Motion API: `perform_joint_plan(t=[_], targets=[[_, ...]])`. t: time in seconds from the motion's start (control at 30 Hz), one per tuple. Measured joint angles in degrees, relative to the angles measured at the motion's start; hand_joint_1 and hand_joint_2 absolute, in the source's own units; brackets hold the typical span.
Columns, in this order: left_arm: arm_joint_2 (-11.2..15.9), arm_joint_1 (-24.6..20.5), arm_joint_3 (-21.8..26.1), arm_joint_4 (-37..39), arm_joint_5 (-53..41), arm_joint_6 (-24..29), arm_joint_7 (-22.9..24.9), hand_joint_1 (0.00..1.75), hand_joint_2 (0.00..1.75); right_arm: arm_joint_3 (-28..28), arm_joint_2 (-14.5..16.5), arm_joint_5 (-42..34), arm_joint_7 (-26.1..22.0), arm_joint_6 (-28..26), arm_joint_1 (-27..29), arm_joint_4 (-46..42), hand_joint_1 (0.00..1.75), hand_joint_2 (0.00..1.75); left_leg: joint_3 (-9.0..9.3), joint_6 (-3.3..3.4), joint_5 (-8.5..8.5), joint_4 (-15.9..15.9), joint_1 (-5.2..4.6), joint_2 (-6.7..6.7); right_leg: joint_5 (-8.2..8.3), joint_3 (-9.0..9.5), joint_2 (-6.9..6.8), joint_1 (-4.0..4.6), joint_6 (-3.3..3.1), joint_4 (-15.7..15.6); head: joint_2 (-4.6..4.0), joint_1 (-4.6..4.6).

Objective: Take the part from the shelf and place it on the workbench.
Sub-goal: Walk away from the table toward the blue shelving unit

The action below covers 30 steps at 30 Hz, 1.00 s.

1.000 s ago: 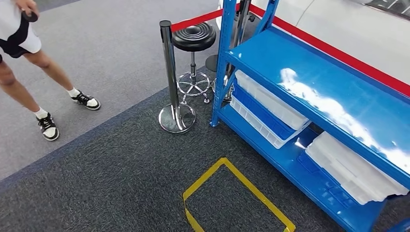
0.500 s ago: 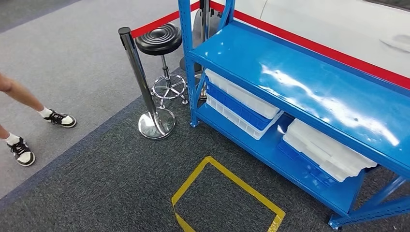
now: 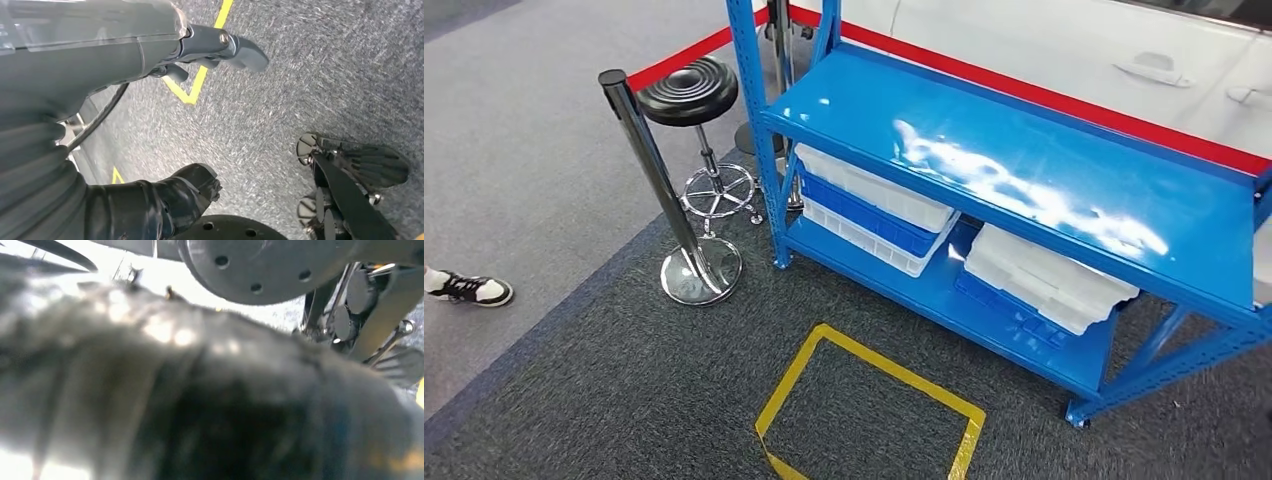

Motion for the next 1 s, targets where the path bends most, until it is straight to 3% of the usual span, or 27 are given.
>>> perform_joint_plan(t=[0.03, 0.07, 0.13, 0.2, 0.27, 0.33, 0.4, 0.47, 0.53, 0.57, 0.6, 0.67, 0.7, 0.77, 0.83, 0.9, 0.97, 1.0], targets=[[0.0, 0.0, 0.0, 0.0, 0.0, 0.0, 0.1, 0.0, 1.75, 0.0, 0.0, 0.0, 0.0, 0.2, 0.0, -0.1, 0.0, 0.0, 0.0, 0.0, -0.05, 0.0, -0.03, 0.78, -0.55, -1.02, -0.21, -0.11, 0.17, 2.3, 0.0, 0.0], [0.0, 0.0, 0.0, 0.0, 0.0, -0.1, 0.2, 0.0, 1.75, 0.0, 0.1, 0.0, 0.0, 0.4, 0.0, -0.2, 0.0, 0.0, 0.06, -0.06, -0.12, 0.0, -0.04, 1.49, 0.02, -0.94, -0.39, -0.21, 0.28, 2.4, 0.0, 0.01], [0.1, 0.0, 0.0, 0.0, -0.1, -0.6, 0.4, 0.0, 1.75, 0.0, 0.1, -0.1, 0.0, 0.5, 0.1, -0.5, 0.0, 0.0, 0.38, -0.28, -0.35, 0.0, -0.04, 2.66, 3.56, 2.6, -1.36, -0.32, 0.21, -3.7, 0.0, 0.01], [0.3, 0.0, 0.0, 0.0, 0.0, -1.5, 0.5, 0.0, 1.75, 0.0, 0.1, -0.1, 0.0, 0.6, 0.1, -0.9, 0.0, 0.0, 0.76, -0.8, -0.72, 0.1, -0.26, 3.54, 6.03, 6.59, -3.24, 0.07, -0.51, -11.1, 0.0, 0.0], [0.7, -0.1, 0.0, 0.0, 0.0, -2.5, 0.5, 0.0, 1.75, 0.0, 0.1, -0.1, 0.0, 0.7, 0.1, -1.0, 0.0, 0.0, 1.08, -1.48, -1.01, 0.2, -0.47, 4.35, 6.29, 7.67, -3.75, 0.58, -1.35, -13.5, 0.0, -0.03], [1.1, -0.3, 0.0, 0.0, 0.0, -3.0, 0.5, 0.0, 1.75, 0.0, 0.1, -0.1, 0.0, 0.8, 0.2, -1.1, 0.0, 0.0, 1.5, -2.16, -1.27, 0.1, -0.38, 4.85, 6.5, 7.69, -2.62, 0.51, -2.06, -13.8, 0.0, -0.04], [1.5, -0.2, 0.0, 0.0, 0.0, -3.1, 0.5, 0.0, 1.75, 0.0, 0.2, -0.1, 0.0, 0.9, 0.2, -1.2, 0.0, 0.0, 0.89, -2.74, -3.05, 2.2, -0.16, 2.9, 6.88, 7.92, -1.59, 0.13, -2.88, -14.3, 0.0, -0.06], [1.8, 0.0, 0.0, 0.0, -0.1, -3.2, 0.5, 0.0, 1.75, 0.0, 0.2, -0.1, 0.0, 0.9, 0.1, -1.3, 0.0, 0.0, -2.19, -3.05, -6.89, 8.8, 0.0, 0.2, 7.12, 7.84, -0.55, 0.04, -3.39, -14.5, 0.0, -0.09], [2.0, 0.2, 0.0, 0.0, 0.0, -3.4, 0.4, 0.0, 1.75, 0.0, 0.2, -0.1, 0.0, 0.9, 0.1, -1.3, 0.0, 0.0, -5.62, -3.21, -9.33, 15.8, 0.04, -0.53, 7.18, 7.66, 0.69, 0.17, -3.52, -14.4, 0.0, -0.09], [2.2, 0.3, 0.0, 0.0, 0.0, -3.7, 0.3, 0.0, 1.75, 0.0, 0.2, -0.1, 0.0, 0.9, 0.1, -1.3, 0.0, 0.0, -6.22, -3.23, -8.87, 16.7, 0.05, -0.59, 7.16, 7.64, 1.39, 0.2, -3.51, -14.2, 0.0, -0.09], [2.5, 0.4, 0.0, 0.0, 0.0, -4.2, 0.0, 0.0, 1.75, 0.0, 0.2, -0.1, 0.1, 0.9, 0.2, -1.3, 0.0, 0.0, -5.66, -3.19, -7.18, 15.2, 0.08, -0.71, 7.11, 7.65, 2.15, 0.2, -3.46, -14.1, 0.0, -0.09], [3.4, 0.6, 0.0, 0.0, 0.2, -5.4, -0.8, 0.0, 1.75, 0.0, 0.3, 0.2, 0.6, 0.5, 0.2, -1.3, 0.0, 0.0, -2.53, -2.93, -2.88, 7.8, 0.19, -2.05, 6.91, 7.62, 3.61, 0.17, -3.21, -13.6, 0.0, -0.09], [4.0, 0.6, 0.0, 0.0, 0.3, -5.9, -1.4, 0.0, 1.75, 0.0, 0.3, 0.4, 1.0, 0.1, 0.1, -1.3, 0.0, 0.0, -1.1, -2.79, -1.57, 4.4, 0.24, -3.03, 6.77, 7.45, 4.26, 0.23, -2.97, -13.2, 0.0, -0.08], [5.1, 0.6, 0.0, 0.0, -0.1, -6.5, -2.6, 0.0, 1.75, 0.0, 0.2, 1.1, 1.7, -0.6, 0.1, -1.1, 0.0, 0.0, 0.0, -2.47, -1.16, 1.5, 0.16, -4.2, 6.73, 7.01, 5.29, 0.27, -2.3, -12.9, 0.0, -0.06], [5.9, 0.4, 0.0, 0.0, -1.5, -6.7, -3.7, 0.0, 1.75, 0.0, 0.1, 1.7, 2.0, -1.4, 0.2, -0.7, 0.0, 0.0, 0.15, -1.94, -0.96, 1.2, 0.07, -3.31, 6.9, 6.73, 5.97, 0.2, -1.6, -12.9, 0.0, -0.06], [6.7, 0.3, 0.0, 0.0, -2.9, -6.7, -4.4, 0.0, 1.75, 0.0, -0.1, 2.1, 2.0, -1.7, 0.4, -0.2, 0.0, 0.0, 0.41, -1.09, -0.52, 0.7, 0.22, -2.07, 5.71, 6.05, 4.0, 0.23, -1.08, -11.3, 0.0, -0.02], [7.2, 0.5, 0.0, 0.0, -3.5, -6.6, -4.7, 0.0, 1.75, 0.0, -0.3, 2.4, 1.8, -1.8, 0.3, 0.3, 0.0, 0.0, 0.32, -0.49, -0.29, 0.4, 0.21, -0.66, 2.11, 3.36, 0.91, 0.19, -0.63, -5.3, 0.0, 0.03], [7.4, 0.6, 0.0, 0.0, -3.7, -6.3, -4.6, 0.0, 1.75, 0.0, -0.4, 2.7, 1.5, -1.8, 0.2, 0.6, 0.0, 0.0, 0.2, -0.35, -0.3, 0.4, 0.13, 0.07, 0.18, 1.5, 0.15, 0.12, -0.4, -1.4, 0.0, 0.02]])
